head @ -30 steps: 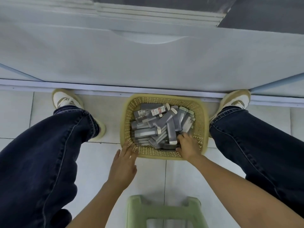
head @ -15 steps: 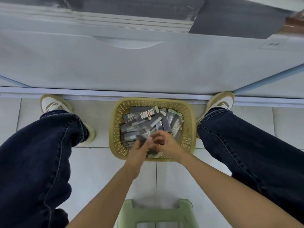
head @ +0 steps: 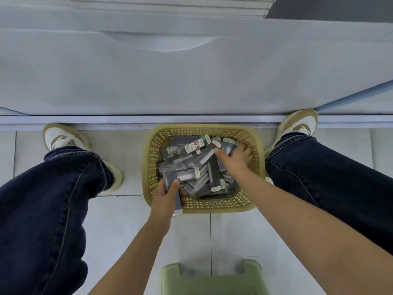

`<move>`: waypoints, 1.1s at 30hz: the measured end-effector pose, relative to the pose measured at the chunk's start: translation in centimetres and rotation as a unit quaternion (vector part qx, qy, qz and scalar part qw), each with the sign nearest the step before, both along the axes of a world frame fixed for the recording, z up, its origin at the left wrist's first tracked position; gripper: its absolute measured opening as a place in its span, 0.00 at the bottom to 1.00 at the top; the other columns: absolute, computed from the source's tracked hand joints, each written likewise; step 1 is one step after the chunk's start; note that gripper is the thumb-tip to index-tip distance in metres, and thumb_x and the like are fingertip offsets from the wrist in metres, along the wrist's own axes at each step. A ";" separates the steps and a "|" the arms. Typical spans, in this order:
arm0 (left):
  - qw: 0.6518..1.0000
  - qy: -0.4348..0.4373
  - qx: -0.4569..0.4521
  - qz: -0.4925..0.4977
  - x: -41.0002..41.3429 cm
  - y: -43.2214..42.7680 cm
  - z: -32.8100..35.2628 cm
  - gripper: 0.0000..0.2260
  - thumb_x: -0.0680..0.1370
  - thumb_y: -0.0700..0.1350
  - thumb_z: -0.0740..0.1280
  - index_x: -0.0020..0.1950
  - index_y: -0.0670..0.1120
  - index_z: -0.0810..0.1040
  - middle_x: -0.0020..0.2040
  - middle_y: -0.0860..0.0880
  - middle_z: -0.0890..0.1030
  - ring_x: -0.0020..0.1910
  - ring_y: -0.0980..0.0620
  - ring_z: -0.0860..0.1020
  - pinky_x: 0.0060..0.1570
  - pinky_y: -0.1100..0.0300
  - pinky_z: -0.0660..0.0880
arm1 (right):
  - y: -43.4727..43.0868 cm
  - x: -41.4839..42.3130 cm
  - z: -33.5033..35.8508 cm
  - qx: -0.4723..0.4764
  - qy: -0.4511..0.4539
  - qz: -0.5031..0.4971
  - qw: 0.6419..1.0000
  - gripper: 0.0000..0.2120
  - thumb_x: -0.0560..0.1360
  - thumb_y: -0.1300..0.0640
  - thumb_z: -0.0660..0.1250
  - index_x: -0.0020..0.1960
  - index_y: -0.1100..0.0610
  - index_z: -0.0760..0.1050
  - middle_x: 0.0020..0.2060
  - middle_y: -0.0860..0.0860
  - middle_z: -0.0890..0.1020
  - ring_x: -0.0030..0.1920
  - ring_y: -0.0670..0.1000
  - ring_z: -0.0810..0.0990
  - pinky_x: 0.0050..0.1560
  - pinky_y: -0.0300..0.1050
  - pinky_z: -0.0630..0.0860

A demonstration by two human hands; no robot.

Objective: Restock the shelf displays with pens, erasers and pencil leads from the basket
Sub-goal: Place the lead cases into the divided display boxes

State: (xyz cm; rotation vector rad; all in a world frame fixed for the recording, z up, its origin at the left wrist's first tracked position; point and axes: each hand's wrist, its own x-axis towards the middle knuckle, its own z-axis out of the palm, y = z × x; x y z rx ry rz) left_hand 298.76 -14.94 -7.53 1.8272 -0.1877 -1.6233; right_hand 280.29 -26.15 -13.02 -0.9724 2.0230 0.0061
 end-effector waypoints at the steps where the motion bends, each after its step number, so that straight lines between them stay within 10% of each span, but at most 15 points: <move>1: 1.000 0.004 0.002 -0.002 0.1 -0.1 -0.1 0.03 0.81 0.43 0.64 0.52 0.44 0.75 0.31 0.48 0.77 0.28 0.52 0.76 0.34 0.54 0.75 | -0.2 0.4 -0.4 -0.002 0.017 -0.004 1.000 0.46 0.72 0.38 0.69 0.77 0.59 0.50 0.75 0.59 0.54 0.74 0.62 0.53 0.70 0.61 0.59; 10: 1.000 0.015 0.012 -0.010 0.4 -0.2 -0.9 0.03 0.81 0.44 0.63 0.50 0.46 0.76 0.30 0.51 0.78 0.29 0.53 0.76 0.35 0.55 0.75 | -0.1 0.0 -2.5 -0.051 -0.049 -0.042 0.997 0.32 0.72 0.48 0.73 0.70 0.60 0.66 0.68 0.58 0.71 0.66 0.59 0.71 0.63 0.50 0.70; 33: 0.997 0.069 0.023 -0.017 -1.2 -0.9 2.6 0.07 0.79 0.45 0.66 0.55 0.43 0.74 0.40 0.41 0.78 0.33 0.46 0.76 0.37 0.52 0.75 | 1.2 -4.1 3.5 -0.127 -0.177 0.027 0.976 0.12 0.76 0.57 0.70 0.55 0.61 0.76 0.51 0.54 0.79 0.54 0.52 0.76 0.56 0.46 0.71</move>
